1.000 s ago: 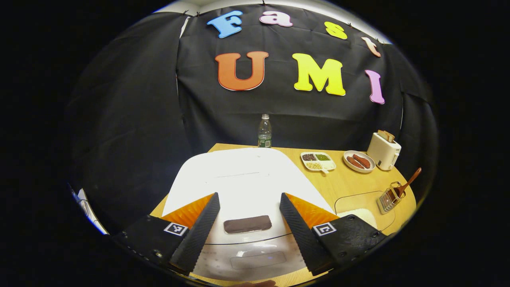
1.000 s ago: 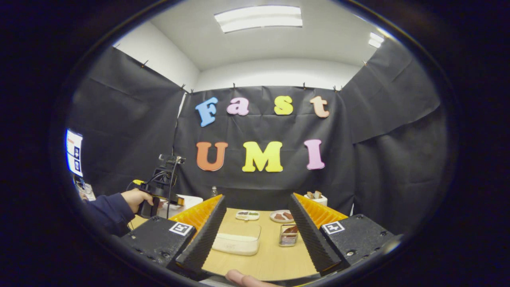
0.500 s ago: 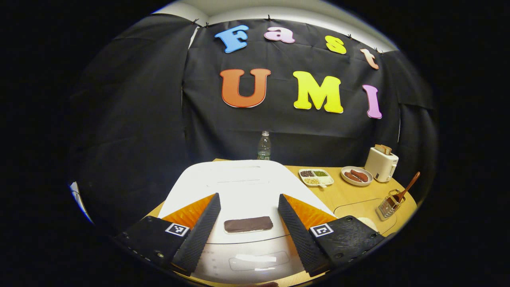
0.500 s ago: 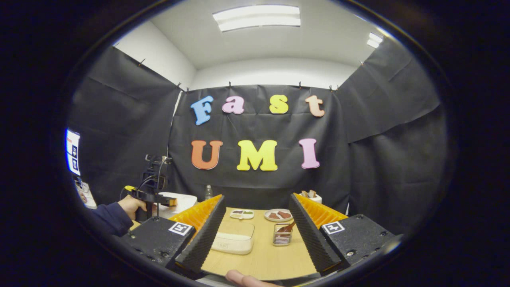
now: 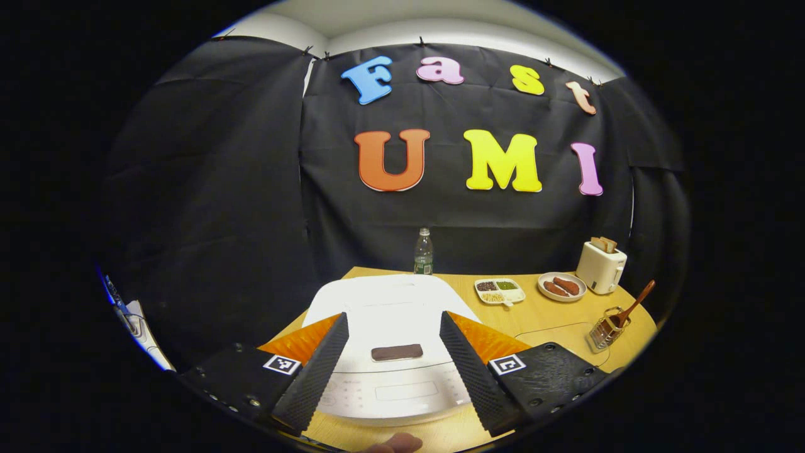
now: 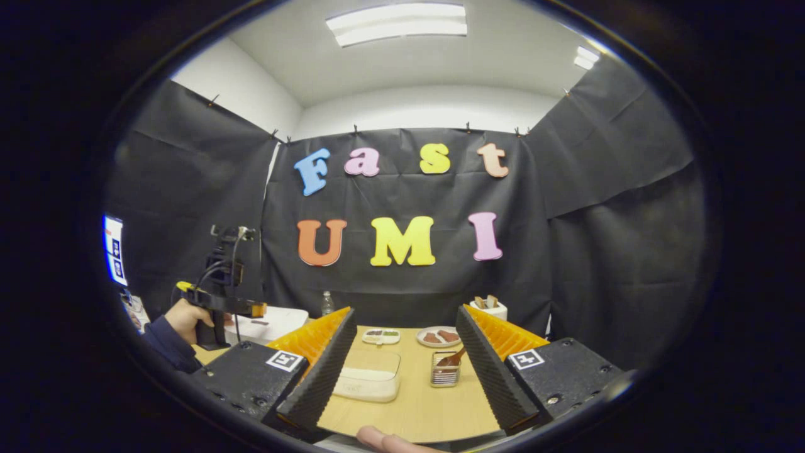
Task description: Close the left gripper, press the button to open the rice cooker; take a wooden spoon from the chopstick holder with the right hand, scoop a spoonful of rice and pour it into the rice cooker, then put the wooden spoon back into the chopstick holder.
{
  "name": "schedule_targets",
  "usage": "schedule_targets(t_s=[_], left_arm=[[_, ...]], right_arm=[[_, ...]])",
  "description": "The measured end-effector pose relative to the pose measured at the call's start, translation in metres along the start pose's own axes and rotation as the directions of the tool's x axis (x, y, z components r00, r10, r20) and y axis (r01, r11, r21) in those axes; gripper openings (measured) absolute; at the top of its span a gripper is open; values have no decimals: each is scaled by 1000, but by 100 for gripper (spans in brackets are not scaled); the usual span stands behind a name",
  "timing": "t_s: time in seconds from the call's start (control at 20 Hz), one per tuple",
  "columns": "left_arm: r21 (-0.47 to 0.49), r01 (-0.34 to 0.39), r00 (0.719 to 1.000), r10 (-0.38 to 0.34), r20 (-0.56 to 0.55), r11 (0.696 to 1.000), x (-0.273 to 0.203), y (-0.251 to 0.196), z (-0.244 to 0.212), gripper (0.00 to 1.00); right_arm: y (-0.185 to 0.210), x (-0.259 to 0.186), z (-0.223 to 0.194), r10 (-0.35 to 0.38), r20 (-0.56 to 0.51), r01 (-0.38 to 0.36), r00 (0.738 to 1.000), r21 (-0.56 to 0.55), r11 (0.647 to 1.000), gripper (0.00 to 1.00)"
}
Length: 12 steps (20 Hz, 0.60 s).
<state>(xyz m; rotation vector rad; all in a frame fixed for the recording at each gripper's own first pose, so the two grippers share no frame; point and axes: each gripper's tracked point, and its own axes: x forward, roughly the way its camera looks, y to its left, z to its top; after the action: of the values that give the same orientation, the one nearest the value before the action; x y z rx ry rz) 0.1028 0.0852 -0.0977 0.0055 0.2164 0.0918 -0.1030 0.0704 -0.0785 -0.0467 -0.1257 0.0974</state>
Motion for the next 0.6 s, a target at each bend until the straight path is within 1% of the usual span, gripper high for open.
schedule_targets(t_s=[0.1,0.3,0.45,0.6], left_arm=[[-13,-10,1000,10,16,1000,-21,1,11,93],[-58,43,996,-38,84,997,-67,-12,36,93],[-50,91,987,-84,134,995,-100,-23,47,93],[-26,99,982,-94,164,995,-128,-26,49,93]], right_arm=[[-3,2,2,-16,-3,16,1000,-3,1000,100],[-2,6,7,-32,-8,32,999,-13,999,99],[0,13,1,-30,-9,30,999,-25,999,100],[5,17,1,-30,-16,29,999,-41,999,100]])
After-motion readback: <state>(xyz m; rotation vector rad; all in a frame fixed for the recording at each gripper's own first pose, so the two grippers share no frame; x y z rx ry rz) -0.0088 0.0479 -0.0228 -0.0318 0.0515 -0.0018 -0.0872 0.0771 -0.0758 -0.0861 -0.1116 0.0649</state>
